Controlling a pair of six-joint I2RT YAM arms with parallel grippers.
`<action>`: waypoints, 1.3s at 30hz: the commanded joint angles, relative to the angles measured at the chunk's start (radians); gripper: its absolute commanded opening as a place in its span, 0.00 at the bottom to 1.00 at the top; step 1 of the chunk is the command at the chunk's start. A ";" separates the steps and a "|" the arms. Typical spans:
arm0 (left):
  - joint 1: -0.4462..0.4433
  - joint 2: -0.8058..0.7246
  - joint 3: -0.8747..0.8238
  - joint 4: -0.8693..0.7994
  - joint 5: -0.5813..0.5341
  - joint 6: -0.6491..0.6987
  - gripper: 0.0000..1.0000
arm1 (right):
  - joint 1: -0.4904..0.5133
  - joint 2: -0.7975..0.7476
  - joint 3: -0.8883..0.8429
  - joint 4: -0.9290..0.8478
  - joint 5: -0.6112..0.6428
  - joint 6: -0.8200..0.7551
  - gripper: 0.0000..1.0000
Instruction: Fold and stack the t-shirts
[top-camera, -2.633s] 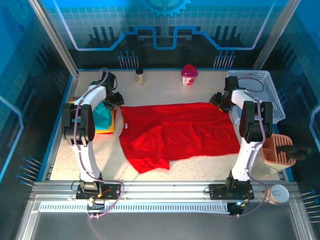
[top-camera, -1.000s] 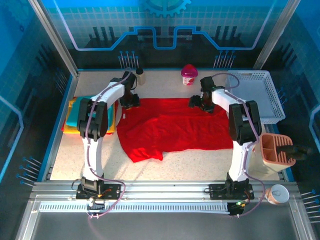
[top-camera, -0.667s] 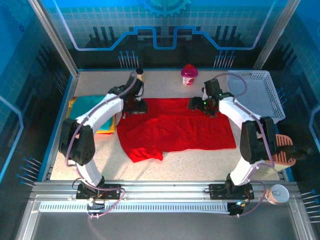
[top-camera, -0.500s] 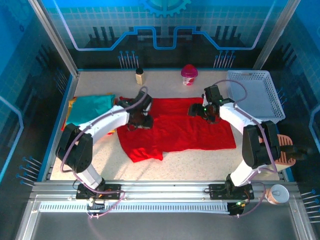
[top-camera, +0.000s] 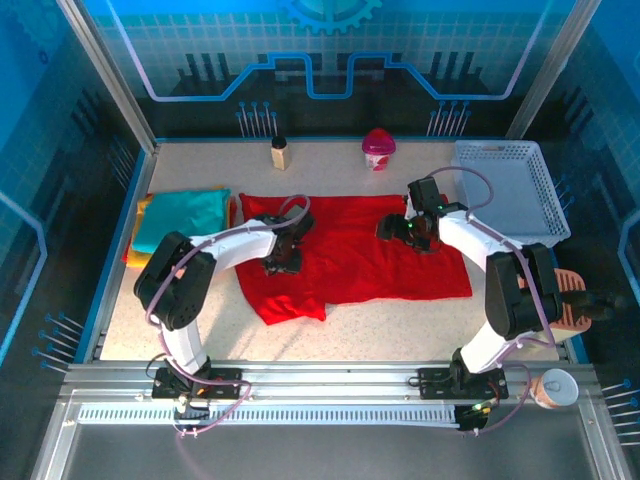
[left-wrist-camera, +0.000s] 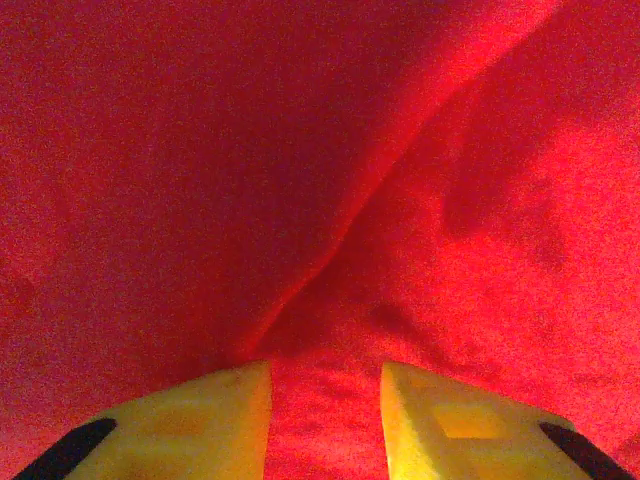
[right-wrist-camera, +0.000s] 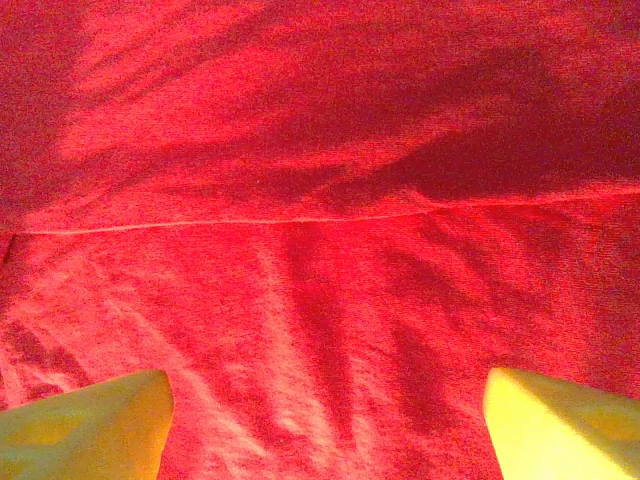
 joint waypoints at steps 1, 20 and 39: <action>0.018 0.043 0.063 -0.045 -0.074 0.022 0.34 | 0.017 -0.031 -0.025 0.001 -0.004 0.016 0.81; 0.089 0.107 0.191 -0.083 -0.158 0.143 0.29 | 0.016 -0.009 -0.026 0.002 -0.023 0.021 0.80; 0.110 0.046 0.252 -0.111 -0.082 0.188 0.28 | 0.016 -0.024 -0.025 -0.012 -0.024 0.007 0.80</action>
